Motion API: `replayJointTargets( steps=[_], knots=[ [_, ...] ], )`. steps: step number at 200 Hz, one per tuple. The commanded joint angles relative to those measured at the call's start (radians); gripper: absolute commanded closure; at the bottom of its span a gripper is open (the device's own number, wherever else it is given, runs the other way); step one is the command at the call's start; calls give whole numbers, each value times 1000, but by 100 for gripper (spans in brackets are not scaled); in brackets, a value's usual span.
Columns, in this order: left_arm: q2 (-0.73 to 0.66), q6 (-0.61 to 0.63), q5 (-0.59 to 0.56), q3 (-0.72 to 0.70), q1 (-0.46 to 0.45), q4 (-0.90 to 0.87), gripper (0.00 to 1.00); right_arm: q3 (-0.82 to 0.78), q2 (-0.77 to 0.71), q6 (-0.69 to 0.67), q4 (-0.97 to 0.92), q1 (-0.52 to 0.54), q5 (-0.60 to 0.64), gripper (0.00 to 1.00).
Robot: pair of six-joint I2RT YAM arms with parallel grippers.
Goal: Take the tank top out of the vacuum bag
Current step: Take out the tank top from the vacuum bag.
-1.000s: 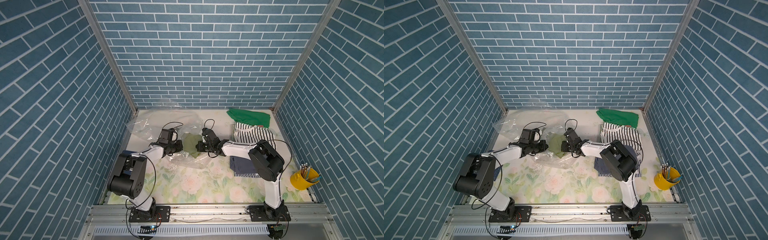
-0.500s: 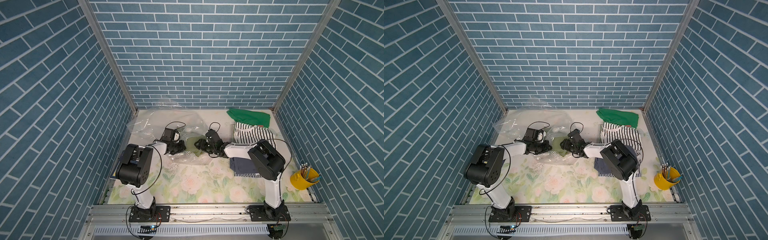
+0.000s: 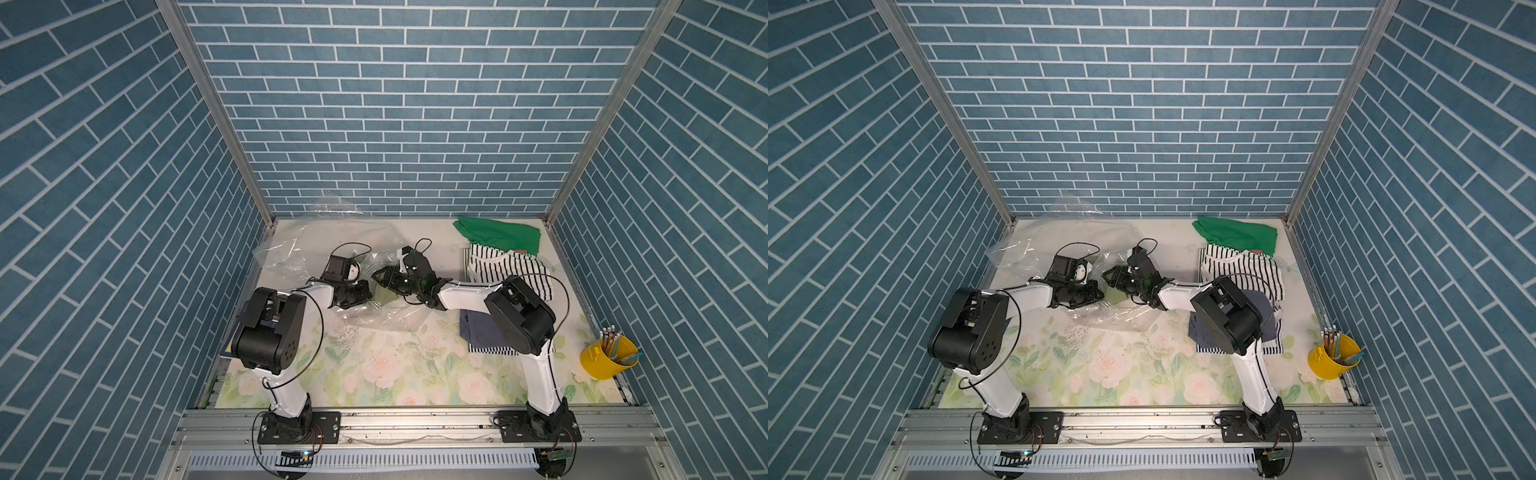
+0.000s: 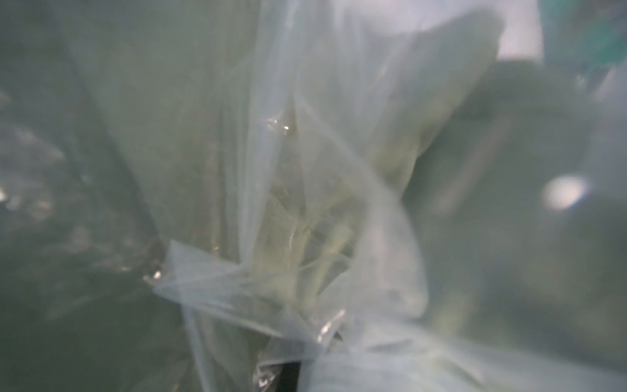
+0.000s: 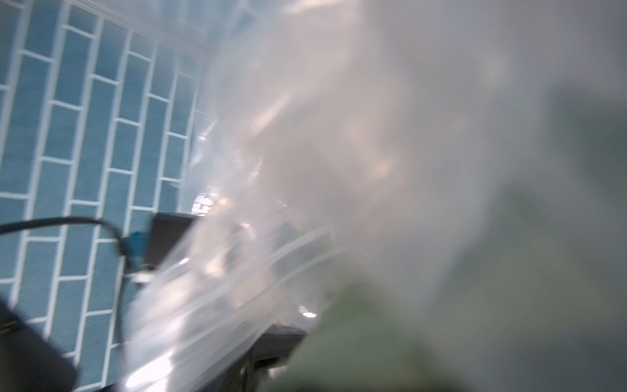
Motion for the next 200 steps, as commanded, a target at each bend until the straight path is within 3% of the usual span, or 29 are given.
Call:
replayJointTargets(
  steps=[1, 16, 35, 67, 100, 124, 166, 200],
  knots=[
    [38, 32, -35, -4, -7, -108, 100, -66, -63, -23, 123, 2, 53, 35],
    [35, 29, -35, -10, -8, -102, 100, -110, -55, 15, 120, 2, 82, 21],
    [32, 28, -36, -13, -8, -99, 100, -130, -18, 66, 103, 8, 90, 15],
    [32, 28, -35, -13, -8, -96, 100, -78, 49, 71, 96, 19, 57, 15],
    [28, 28, -35, -19, -7, -88, 100, 23, 145, 45, 97, 24, -6, 21],
    [26, 29, -35, -11, -8, -90, 100, 49, 160, 31, 72, 25, -12, 35],
    [-4, 28, -46, -23, -8, -79, 100, 27, 104, -27, 12, 25, 22, 99],
    [-61, 35, -92, -21, -7, -75, 100, 0, 12, -87, -70, 23, 74, 100]
  ],
)
